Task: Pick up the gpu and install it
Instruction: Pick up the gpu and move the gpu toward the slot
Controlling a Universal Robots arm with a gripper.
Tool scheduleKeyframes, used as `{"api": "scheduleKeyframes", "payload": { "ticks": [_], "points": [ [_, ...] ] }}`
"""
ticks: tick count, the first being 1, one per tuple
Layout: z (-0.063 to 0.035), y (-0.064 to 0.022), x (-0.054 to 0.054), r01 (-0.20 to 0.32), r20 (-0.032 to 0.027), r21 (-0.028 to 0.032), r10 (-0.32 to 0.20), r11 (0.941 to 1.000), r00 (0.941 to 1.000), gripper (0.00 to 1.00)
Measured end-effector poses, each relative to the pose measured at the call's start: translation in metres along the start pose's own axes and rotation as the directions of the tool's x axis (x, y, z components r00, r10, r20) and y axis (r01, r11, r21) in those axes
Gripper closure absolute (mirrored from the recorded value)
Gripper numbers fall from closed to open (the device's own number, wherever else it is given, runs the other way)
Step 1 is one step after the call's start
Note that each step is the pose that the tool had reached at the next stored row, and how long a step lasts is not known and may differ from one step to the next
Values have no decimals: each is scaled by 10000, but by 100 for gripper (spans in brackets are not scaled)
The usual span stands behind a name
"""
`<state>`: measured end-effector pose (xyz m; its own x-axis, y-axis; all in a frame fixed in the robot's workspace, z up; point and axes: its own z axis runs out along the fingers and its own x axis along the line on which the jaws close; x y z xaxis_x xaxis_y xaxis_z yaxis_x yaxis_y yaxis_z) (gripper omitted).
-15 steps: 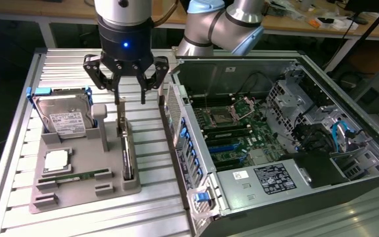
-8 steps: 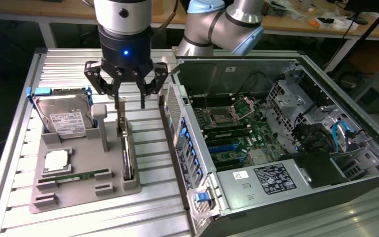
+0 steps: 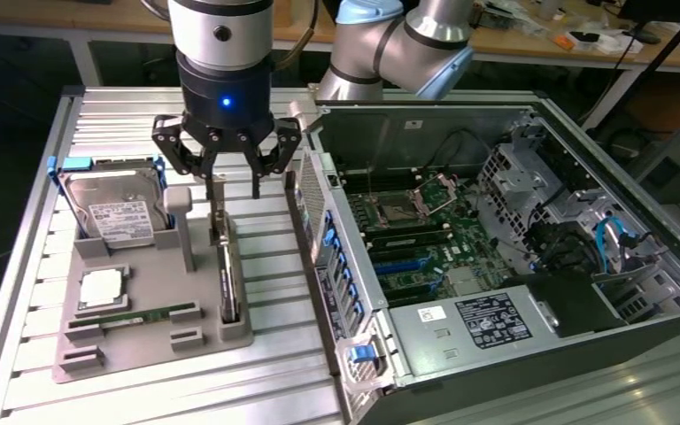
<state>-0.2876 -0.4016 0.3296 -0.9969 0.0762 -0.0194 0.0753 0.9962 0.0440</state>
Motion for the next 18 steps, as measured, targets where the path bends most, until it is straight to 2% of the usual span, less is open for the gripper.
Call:
{"api": "scheduleKeyframes", "payload": {
  "ticks": [7,12,18],
  "points": [
    [2,0,0,0,1,0,0,10000,10000,46],
    [41,-14,-1,1,0,-1,-1,10000,10000,46],
    [101,-87,-4,-1,-48,24,2,10000,10000,46]
  ]
}}
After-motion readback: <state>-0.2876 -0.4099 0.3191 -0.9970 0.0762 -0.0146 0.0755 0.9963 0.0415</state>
